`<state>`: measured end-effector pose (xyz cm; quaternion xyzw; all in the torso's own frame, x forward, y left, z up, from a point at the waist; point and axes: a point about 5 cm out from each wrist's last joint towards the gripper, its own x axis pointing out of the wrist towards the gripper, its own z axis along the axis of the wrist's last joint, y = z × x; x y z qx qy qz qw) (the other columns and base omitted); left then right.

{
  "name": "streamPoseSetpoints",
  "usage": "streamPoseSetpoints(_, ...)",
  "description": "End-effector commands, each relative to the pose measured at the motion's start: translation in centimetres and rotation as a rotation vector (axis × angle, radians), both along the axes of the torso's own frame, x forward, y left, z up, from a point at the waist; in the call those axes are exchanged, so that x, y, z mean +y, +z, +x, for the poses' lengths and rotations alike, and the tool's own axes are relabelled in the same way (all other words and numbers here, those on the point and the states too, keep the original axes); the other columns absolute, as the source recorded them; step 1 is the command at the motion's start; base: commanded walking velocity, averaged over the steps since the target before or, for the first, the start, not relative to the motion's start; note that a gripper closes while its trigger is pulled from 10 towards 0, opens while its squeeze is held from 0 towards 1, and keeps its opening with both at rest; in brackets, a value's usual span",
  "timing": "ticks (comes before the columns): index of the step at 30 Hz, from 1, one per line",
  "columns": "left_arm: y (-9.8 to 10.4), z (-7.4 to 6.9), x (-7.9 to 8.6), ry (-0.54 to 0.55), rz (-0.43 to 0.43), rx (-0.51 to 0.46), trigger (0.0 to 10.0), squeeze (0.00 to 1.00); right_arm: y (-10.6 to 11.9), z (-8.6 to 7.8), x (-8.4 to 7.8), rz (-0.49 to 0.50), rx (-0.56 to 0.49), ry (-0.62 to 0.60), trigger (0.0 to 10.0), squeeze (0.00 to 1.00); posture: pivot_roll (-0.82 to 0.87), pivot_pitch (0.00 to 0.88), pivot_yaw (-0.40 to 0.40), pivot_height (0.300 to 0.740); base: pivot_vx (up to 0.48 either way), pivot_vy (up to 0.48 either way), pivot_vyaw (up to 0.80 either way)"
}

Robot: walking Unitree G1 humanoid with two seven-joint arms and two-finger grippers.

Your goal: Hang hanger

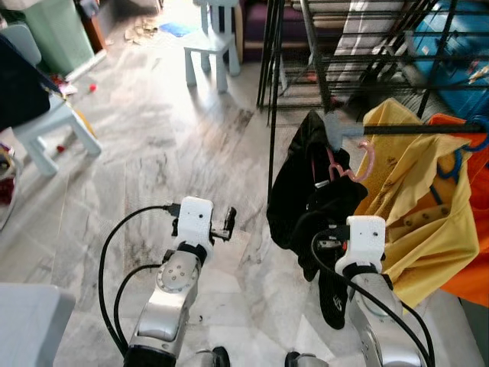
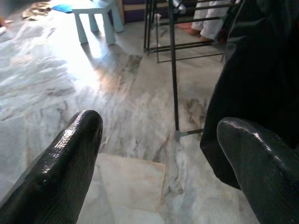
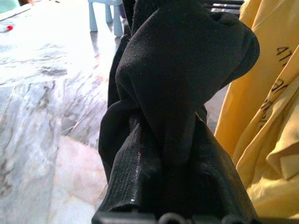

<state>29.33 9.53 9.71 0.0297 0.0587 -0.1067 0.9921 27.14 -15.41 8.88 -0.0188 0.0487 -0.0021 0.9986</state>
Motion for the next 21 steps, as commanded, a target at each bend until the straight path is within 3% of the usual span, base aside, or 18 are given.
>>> streamPoseSetpoints(1, 0.05, -0.13, -0.08, 0.005, 0.005, 0.000, 10.0, 0.00, 0.84, 0.17, -0.11, 0.002, -0.038, -0.003, 10.0, 0.00, -0.10, 0.174, 0.039, 0.740, -0.270, 0.000, 0.00)
streamPoseSetpoints(16, 0.06, -0.03, -0.34, 0.006, 0.006, -0.001, 10.0, 0.00, 0.99, 0.44, -0.18, -0.005, -0.035, 0.003, 10.0, 0.00, -0.10, 0.176, 0.030, 0.740, -0.269, 0.000, 0.00)
streamPoseSetpoints(21, 0.09, -0.27, -0.25, 0.036, 0.012, -0.024, 10.0, 0.00, 0.93, 0.68, -0.04, -0.010, -0.030, 0.036, 10.0, 0.00, -0.07, 0.144, -0.019, 0.740, -0.200, 0.000, 0.00)
